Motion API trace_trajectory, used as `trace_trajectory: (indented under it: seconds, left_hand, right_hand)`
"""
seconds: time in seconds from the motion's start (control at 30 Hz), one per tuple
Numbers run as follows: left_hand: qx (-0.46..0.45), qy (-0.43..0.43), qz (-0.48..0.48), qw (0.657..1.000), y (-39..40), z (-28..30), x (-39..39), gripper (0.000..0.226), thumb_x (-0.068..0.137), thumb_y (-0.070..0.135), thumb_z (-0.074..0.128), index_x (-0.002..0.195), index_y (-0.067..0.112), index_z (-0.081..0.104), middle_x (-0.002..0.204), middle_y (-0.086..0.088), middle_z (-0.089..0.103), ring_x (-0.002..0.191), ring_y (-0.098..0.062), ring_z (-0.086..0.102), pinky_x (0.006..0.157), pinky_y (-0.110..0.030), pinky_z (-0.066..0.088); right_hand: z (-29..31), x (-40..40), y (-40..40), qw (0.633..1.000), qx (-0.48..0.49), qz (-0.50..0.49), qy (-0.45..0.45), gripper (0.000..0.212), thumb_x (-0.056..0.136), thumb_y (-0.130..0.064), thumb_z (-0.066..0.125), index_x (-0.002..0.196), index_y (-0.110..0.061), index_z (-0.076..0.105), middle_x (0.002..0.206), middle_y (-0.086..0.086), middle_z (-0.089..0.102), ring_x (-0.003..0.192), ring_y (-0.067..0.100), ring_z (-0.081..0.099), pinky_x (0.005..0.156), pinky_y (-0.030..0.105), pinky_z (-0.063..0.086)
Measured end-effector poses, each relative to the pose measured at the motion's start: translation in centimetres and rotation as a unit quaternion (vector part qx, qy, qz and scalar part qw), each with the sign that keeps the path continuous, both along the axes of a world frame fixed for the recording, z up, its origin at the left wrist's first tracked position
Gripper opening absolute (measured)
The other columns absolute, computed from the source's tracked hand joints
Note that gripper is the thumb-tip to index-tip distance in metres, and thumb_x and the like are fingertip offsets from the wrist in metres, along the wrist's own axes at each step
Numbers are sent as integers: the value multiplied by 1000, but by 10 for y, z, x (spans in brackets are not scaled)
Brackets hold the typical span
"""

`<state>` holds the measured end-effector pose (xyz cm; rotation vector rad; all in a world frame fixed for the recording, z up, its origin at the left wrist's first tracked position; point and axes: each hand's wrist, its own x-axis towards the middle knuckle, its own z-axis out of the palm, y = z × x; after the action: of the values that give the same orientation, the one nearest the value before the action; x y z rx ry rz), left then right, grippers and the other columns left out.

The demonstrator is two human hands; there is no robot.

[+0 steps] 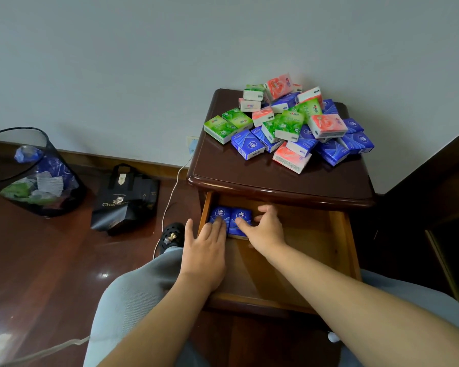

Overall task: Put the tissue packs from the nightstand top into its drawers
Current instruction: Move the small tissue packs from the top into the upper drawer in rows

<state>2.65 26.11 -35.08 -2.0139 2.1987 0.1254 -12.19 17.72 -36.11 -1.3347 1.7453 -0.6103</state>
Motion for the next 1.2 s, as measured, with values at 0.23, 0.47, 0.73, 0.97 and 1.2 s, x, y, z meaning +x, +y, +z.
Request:
trace_trajectory:
  seconds: [0.23, 0.47, 0.73, 0.97, 1.2]
  left_hand:
    - [-118, 112, 15, 986, 2, 22, -2, 53, 87, 23, 60, 139, 21, 57, 138, -3, 57, 126, -25, 54, 113, -46, 37]
    - [-167, 134, 1, 977, -36, 76, -26, 45, 88, 24, 55, 133, 29, 55, 126, 4, 54, 112, -22, 56, 98, -39, 43]
    - [-165, 346, 79, 920, -116, 134, -67, 39, 98, 22, 56, 137, 20, 50, 134, -3, 51, 120, -24, 54, 94, -42, 50]
    - [-199, 400, 125, 886, -188, 145, -97, 61, 90, 30, 73, 141, 11, 45, 137, -10, 46, 129, -29, 47, 98, -41, 45]
    - [-162, 325, 166, 917, -228, 141, -117, 82, 81, 46, 78, 144, 14, 37, 141, -9, 47, 132, -32, 44, 102, -45, 44]
  right_hand:
    - [65, -46, 7, 966, -233, 22, 114, 24, 100, -50, 58, 86, -31, 54, 77, -13, 60, 68, 7, 59, 53, 25, 48]
    - [142, -79, -78, 936, -305, -48, 167, 36, 89, -29, 74, 118, -19, 54, 122, 3, 55, 113, 23, 55, 88, 39, 52]
    - [158, -111, -146, 963, -132, -124, 199, 99, 75, -68, 79, 148, -13, 41, 152, 16, 42, 143, 38, 36, 114, 47, 36]
    - [135, -127, -158, 965, -183, -98, 164, 99, 66, -77, 77, 142, -22, 47, 142, 7, 54, 135, 34, 46, 106, 45, 43]
    - [130, -127, -161, 967, -226, -90, 72, 89, 73, -63, 85, 141, -18, 49, 138, 2, 56, 131, 24, 51, 105, 49, 52]
